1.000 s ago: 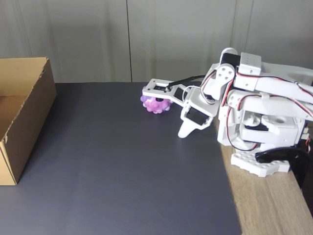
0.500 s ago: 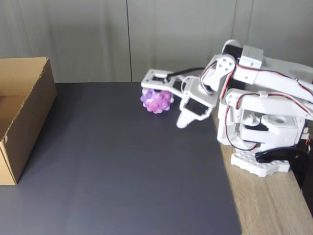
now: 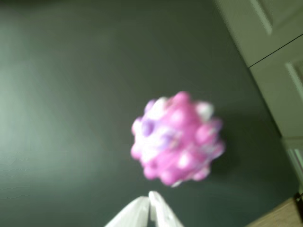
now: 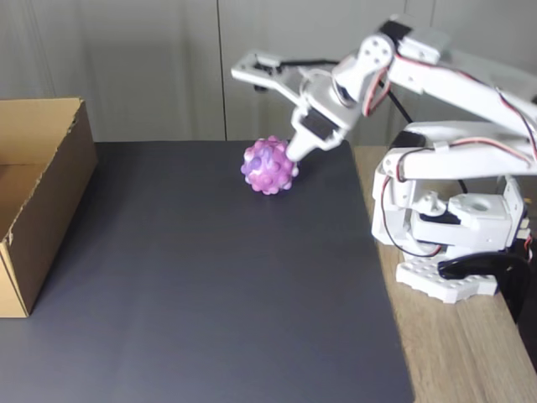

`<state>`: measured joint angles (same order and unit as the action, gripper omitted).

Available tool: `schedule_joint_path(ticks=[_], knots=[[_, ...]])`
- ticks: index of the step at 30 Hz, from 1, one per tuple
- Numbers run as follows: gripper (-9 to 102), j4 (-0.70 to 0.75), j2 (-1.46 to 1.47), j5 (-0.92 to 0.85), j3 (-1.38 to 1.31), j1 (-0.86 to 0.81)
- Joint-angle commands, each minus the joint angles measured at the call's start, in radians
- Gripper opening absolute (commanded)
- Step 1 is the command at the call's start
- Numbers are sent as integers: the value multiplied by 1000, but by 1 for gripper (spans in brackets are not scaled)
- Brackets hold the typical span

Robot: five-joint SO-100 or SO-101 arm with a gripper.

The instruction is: Grasp a ball and put it in the box.

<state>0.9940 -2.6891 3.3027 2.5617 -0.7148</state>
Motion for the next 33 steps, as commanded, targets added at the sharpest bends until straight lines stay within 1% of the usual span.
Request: schedule_joint_path(ticks=[1,6,17,21,28,33], knots=[[0,-51,115,12,-150,-44],[0,-83,270,20,-316,-95],[1,-106,379,54,-313,-155],[9,-137,403,64,-290,-172],[19,-167,426,81,-284,-181],[29,-178,436,84,-262,-179]])
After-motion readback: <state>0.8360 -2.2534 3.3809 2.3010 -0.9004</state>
